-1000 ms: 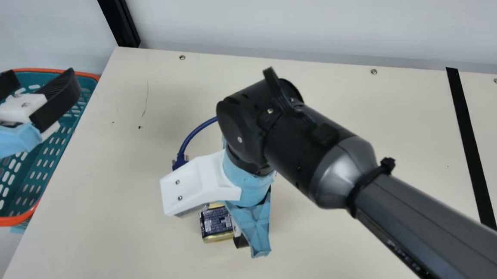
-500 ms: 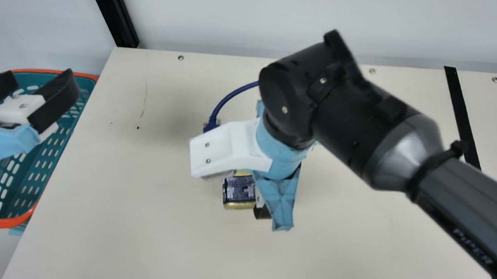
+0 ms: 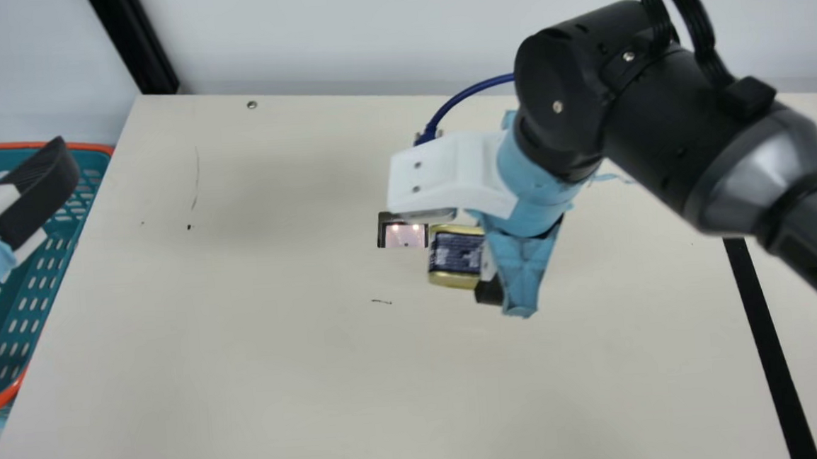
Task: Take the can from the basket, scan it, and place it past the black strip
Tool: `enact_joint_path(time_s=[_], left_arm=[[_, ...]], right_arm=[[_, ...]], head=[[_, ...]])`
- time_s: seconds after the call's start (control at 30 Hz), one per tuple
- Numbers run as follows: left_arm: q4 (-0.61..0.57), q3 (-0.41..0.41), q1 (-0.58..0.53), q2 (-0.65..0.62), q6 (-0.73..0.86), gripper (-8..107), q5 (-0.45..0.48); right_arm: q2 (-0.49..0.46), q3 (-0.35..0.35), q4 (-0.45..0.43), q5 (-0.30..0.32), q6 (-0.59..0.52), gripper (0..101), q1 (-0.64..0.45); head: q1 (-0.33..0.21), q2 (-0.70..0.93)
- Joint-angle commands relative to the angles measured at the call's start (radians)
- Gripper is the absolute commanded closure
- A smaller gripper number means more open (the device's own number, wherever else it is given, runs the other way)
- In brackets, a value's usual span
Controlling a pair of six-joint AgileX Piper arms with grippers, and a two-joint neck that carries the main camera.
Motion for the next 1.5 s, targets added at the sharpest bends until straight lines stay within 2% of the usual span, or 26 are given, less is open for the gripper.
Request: enact_joint_path(time_s=[0.0, 0.87, 1.27, 1.47], left_arm=[[0.000, 0.000, 0.000, 0.000, 0.000, 9, 0.000], [0.000, 0.000, 0.000, 0.000, 0.000, 9, 0.000], [0.000, 0.000, 0.000, 0.000, 0.000, 9, 0.000], [0.000, 0.000, 0.000, 0.000, 0.000, 9, 0.000]], right_arm=[[-0.006, 0.011, -0.011, 0.000, 0.002, 101, -0.053], [-0.097, 0.137, -0.085, 0.000, -0.021, 101, -0.471], [-0.089, 0.142, -0.145, 0.000, -0.024, 101, -0.604], [-0.059, 0.113, -0.158, 0.000, -0.019, 101, -0.668]], head=[[0.000, -0.034], [-0.016, -0.467], [-0.016, -0.467], [-0.016, -0.467]])
